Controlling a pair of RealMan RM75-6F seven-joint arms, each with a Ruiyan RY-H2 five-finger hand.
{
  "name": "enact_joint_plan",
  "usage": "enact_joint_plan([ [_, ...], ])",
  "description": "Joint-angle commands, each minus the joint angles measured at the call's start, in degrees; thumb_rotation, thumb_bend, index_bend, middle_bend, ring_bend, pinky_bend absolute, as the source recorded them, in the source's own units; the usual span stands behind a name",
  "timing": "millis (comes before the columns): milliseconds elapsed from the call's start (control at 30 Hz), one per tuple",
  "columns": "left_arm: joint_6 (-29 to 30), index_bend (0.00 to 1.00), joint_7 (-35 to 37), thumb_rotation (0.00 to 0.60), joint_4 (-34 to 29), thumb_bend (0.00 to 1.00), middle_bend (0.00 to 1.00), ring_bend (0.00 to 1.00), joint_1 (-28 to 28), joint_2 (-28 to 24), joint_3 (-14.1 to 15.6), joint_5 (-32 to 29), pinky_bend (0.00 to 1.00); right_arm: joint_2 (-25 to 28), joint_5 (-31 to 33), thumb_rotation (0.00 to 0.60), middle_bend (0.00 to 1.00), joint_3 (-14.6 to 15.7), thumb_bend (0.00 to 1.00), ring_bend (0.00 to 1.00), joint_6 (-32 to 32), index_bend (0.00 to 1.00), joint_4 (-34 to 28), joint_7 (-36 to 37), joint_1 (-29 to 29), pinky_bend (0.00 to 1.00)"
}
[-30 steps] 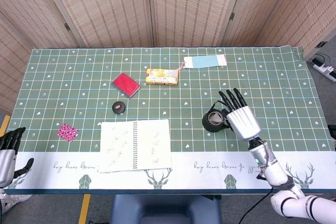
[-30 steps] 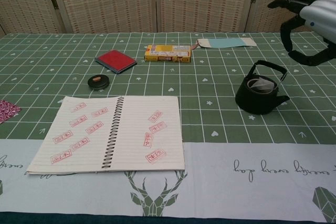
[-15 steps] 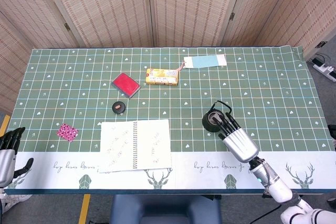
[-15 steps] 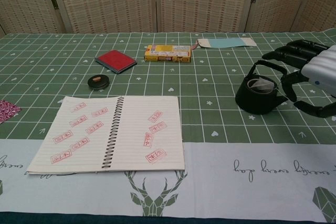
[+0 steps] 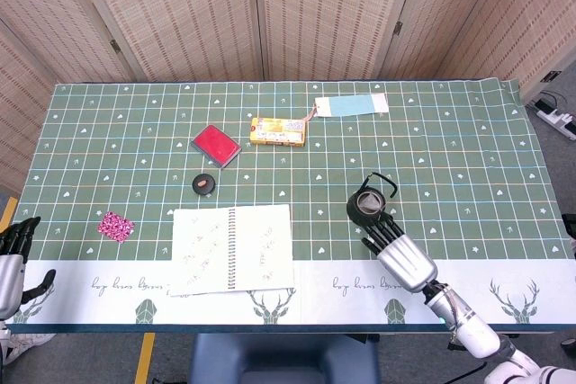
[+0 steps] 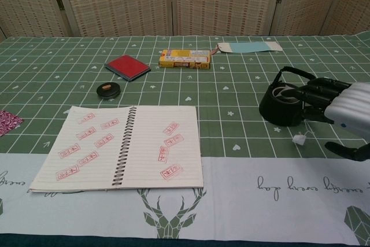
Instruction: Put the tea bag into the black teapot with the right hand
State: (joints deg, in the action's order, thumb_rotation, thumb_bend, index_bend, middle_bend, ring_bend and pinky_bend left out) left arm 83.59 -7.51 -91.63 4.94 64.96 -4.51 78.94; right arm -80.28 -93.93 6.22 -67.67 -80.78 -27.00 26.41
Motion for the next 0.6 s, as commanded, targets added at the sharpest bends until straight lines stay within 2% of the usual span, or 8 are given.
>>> enact_joint_plan([
  [33,0.0,0.00,-0.1,0.600,0.0,0.28,0.06,0.07,0.0,0.0,0.0,0.0,0.12,2.0,2.1,0.600,0.00,-0.1,0.47,0.00,2.6,0.00,-3.4,-3.0,-0.1,0.00],
  [233,0.1,0.00,-0.1,0.600,0.0,0.28,0.06,0.07,0.0,0.1,0.0,-0.1,0.12,4.3,1.4,0.600,0.00,-0.6,0.47,0.00,1.4,0.00,-6.6,-1.4,-0.5,0.00],
  [367,-0.3,0.00,0.0,0.600,0.2,0.28,0.06,0.07,0.1,0.0,-0.1,-0.3,0.12,9.1,1.1,0.600,0.00,-2.5,0.47,0.00,-1.6,0.00,-12.9,0.0,-0.7,0.00],
  [500,-0.6,0.00,-0.1,0.600,0.1,0.28,0.06,0.07,0.3,0.1,-0.1,-0.4,0.12,15.6,7.3,0.600,0.00,-5.9,0.47,0.00,1.5,0.00,-23.0,-3.6,0.9,0.00],
  [567,-0.4,0.00,0.0,0.600,0.0,0.28,0.06,0.07,0.2,0.1,-0.1,-0.3,0.12,17.2,10.7,0.600,0.04,-7.5,0.47,0.00,2.6,0.00,-25.8,-6.8,1.6,0.00],
  [600,-0.3,0.00,0.1,0.600,0.0,0.28,0.06,0.07,0.2,0.0,-0.1,-0.2,0.12,17.7,12.5,0.600,0.10,-8.2,0.47,0.02,3.1,0.00,-27.0,-8.2,1.9,0.00],
])
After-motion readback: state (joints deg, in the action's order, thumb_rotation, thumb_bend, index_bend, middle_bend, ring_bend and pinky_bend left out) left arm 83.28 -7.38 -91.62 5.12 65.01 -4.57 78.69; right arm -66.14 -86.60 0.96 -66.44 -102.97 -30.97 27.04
